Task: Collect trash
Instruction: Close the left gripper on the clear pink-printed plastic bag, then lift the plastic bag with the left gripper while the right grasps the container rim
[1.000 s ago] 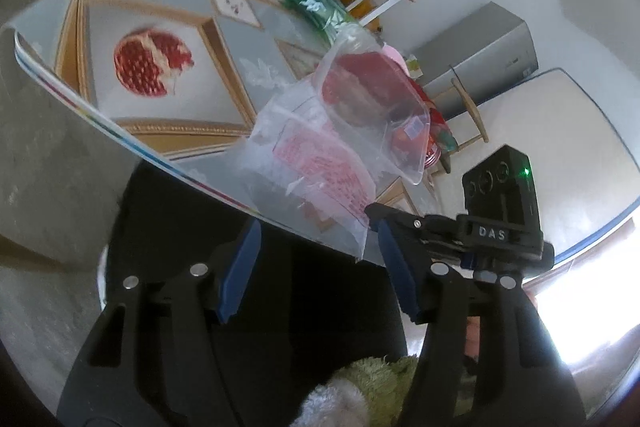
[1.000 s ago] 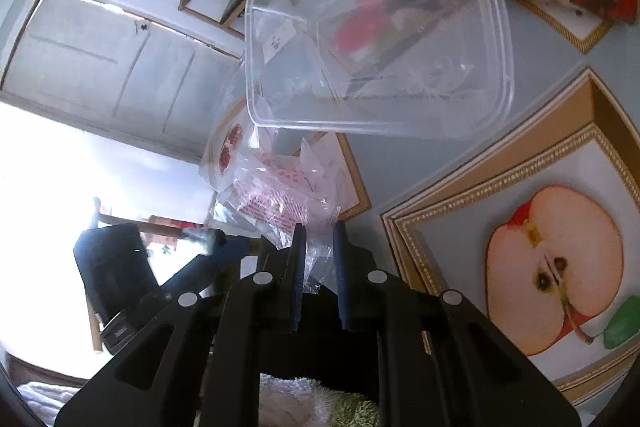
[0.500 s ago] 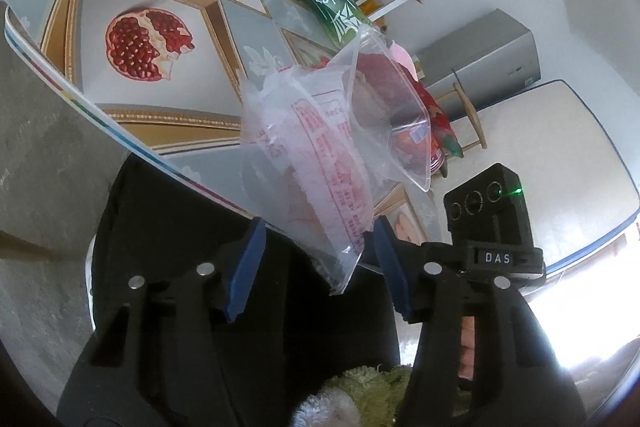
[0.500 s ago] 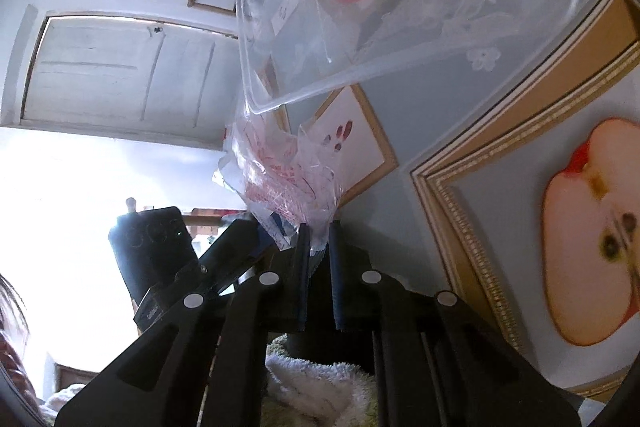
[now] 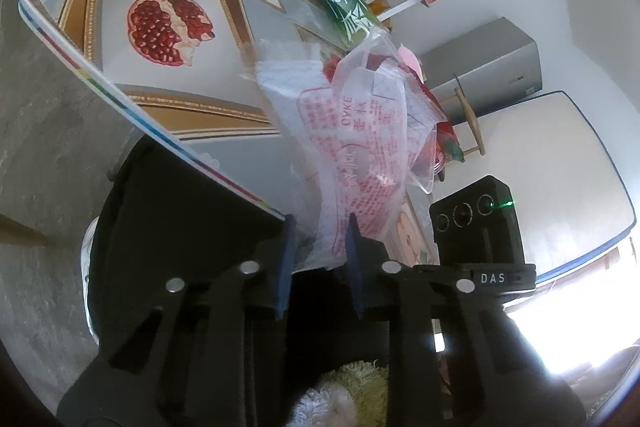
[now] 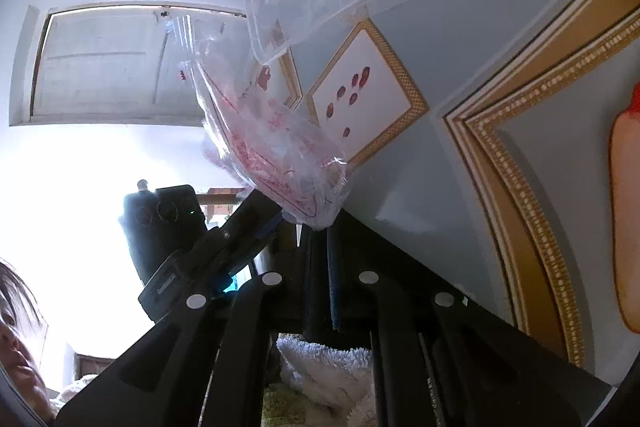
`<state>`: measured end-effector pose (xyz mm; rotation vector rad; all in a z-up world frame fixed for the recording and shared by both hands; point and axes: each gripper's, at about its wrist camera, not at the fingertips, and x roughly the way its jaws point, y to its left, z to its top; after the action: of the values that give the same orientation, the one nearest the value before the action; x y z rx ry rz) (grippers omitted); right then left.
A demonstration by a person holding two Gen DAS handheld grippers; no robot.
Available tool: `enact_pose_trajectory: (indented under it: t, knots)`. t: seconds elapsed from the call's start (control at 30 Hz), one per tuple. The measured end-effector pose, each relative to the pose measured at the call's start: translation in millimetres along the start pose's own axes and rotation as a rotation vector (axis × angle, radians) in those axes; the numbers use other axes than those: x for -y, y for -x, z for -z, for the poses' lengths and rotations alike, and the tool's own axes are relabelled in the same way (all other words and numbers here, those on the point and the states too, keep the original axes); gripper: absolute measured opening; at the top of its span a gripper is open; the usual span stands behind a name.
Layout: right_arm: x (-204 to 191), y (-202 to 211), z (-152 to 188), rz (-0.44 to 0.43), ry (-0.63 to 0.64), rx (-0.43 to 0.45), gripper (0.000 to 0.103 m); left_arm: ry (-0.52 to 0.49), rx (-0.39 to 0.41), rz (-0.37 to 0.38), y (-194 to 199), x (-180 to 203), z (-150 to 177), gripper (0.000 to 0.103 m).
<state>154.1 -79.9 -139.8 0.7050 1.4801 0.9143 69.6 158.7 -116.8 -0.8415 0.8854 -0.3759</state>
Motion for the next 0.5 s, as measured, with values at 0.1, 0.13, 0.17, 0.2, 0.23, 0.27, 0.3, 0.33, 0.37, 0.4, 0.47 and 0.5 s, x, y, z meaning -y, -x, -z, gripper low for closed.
enact_pose_trajectory:
  t: [0.1, 0.13, 0.17, 0.2, 0.23, 0.27, 0.3, 0.33, 0.37, 0.4, 0.47, 0.5]
  knots:
    - [-1, 2, 1, 0.009, 0.005, -0.004, 0.008, -0.011, 0.006, -0.004, 0, 2, 0, 0.018]
    - [-2, 2, 0, 0.015, 0.008, -0.005, 0.008, -0.019, 0.007, -0.007, 0, 3, 0, 0.016]
    - [-1, 4, 0, 0.023, 0.014, -0.008, 0.008, -0.025, 0.009, -0.009, 0, 3, 0, 0.016]
    - [-4, 3, 0, 0.033, 0.019, -0.008, 0.008, -0.029, 0.011, -0.009, 1, 3, 0, 0.015]
    - [-6, 4, 0, 0.045, 0.026, -0.005, 0.008, -0.034, 0.014, -0.010, 3, 4, 1, 0.014]
    - [-7, 8, 1, 0.071, 0.040, 0.004, 0.009, -0.041, 0.019, -0.012, 4, 5, 0, 0.013]
    - [-11, 9, 2, 0.094, 0.053, 0.013, 0.009, -0.047, 0.023, -0.015, 5, 6, 0, 0.012]
    - [-14, 14, 3, 0.119, 0.069, 0.026, 0.009, -0.059, 0.029, -0.022, 8, 8, -1, 0.012]
    - [-17, 20, 5, 0.142, 0.085, 0.042, 0.009, -0.072, 0.037, -0.031, 10, 10, -2, 0.011]
    - [-20, 27, 5, 0.162, 0.100, 0.058, 0.012, -0.087, 0.044, -0.042, 13, 12, -3, 0.011]
    - [-25, 43, 5, 0.208, 0.134, 0.102, 0.022, -0.125, 0.056, -0.078, 17, 16, -5, 0.011]
    - [-28, 50, 6, 0.228, 0.150, 0.124, 0.029, -0.146, 0.059, -0.110, 19, 19, -6, 0.010]
